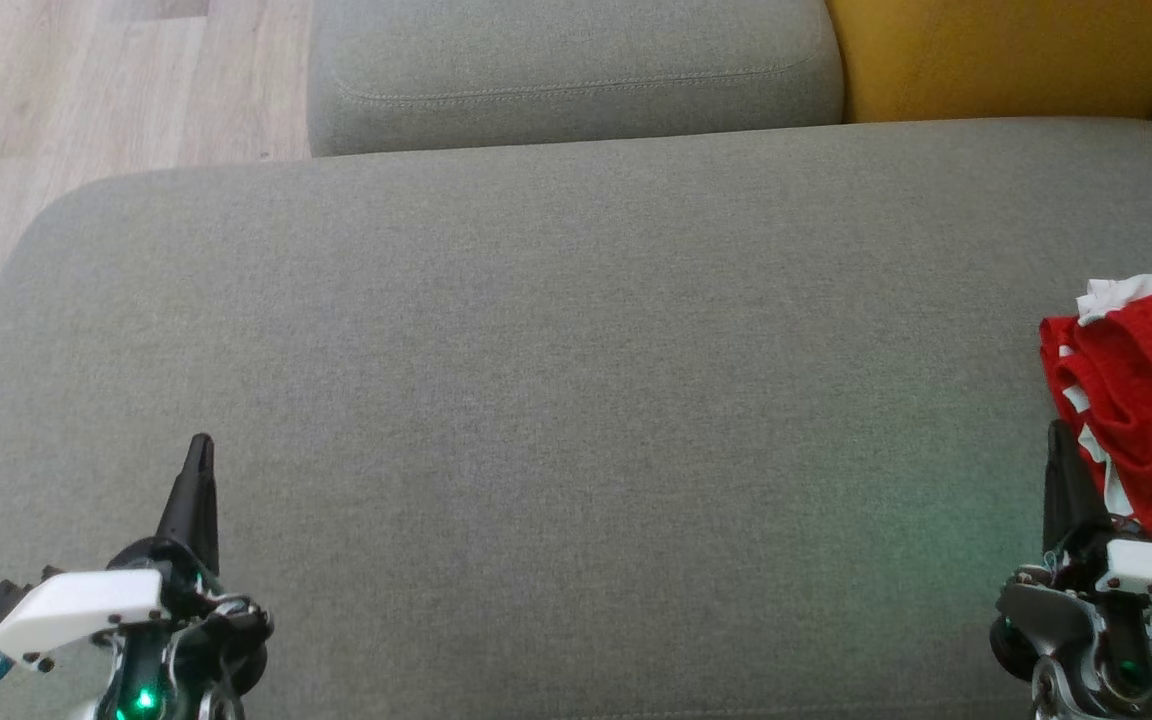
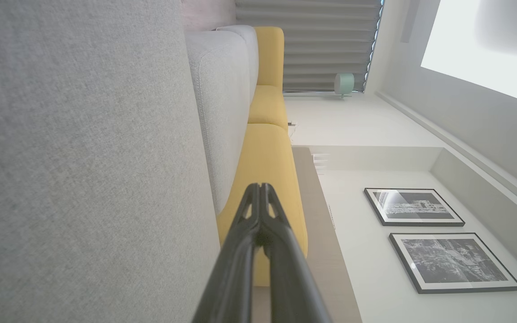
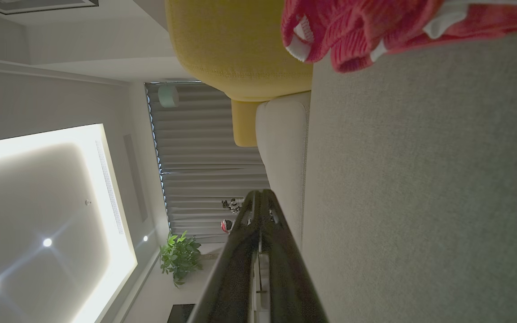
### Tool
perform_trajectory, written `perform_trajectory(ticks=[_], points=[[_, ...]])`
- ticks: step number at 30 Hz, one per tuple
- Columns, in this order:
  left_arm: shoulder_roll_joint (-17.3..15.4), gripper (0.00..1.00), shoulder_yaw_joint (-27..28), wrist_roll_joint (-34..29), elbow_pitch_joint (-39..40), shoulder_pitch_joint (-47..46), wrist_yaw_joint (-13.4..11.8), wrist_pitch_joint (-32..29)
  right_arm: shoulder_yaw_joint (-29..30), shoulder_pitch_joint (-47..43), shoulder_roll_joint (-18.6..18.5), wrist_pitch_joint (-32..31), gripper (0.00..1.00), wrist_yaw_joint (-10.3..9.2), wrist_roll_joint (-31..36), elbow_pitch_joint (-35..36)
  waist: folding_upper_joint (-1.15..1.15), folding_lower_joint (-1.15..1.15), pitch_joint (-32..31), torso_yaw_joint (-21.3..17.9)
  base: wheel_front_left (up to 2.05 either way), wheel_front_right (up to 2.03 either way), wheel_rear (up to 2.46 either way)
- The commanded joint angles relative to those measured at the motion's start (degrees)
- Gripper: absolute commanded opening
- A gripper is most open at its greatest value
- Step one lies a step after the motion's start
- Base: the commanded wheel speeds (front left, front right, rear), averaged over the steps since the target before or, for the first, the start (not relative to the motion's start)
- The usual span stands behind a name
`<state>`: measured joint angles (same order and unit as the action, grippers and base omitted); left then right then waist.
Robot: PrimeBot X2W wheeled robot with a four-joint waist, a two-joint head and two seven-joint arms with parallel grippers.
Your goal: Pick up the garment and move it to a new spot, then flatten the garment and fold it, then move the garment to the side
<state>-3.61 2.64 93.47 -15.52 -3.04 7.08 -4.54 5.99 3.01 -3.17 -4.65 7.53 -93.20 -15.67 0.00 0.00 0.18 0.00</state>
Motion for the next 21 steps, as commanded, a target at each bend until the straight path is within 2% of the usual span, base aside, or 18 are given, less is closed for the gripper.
perform_trajectory(ticks=[1, 21], points=[[-0.5, 0.0, 2.1, 0.2, 1.5, -3.0, 0.4, -0.5, -1.0, 3.0, -0.8, -0.6, 0.0, -0.04, -0.3, 1.7, 0.0, 0.0, 0.0, 0.0, 0.0, 0.0, 0.0], [-0.2, 0.0, 2.5, -0.2, 1.5, -3.0, 0.4, -0.9, -0.6, 3.1, -0.6, -0.9, 0.0, -0.04, 0.1, 1.7, 0.0, 0.0, 0.0, 0.0, 0.0, 0.0, 0.0]])
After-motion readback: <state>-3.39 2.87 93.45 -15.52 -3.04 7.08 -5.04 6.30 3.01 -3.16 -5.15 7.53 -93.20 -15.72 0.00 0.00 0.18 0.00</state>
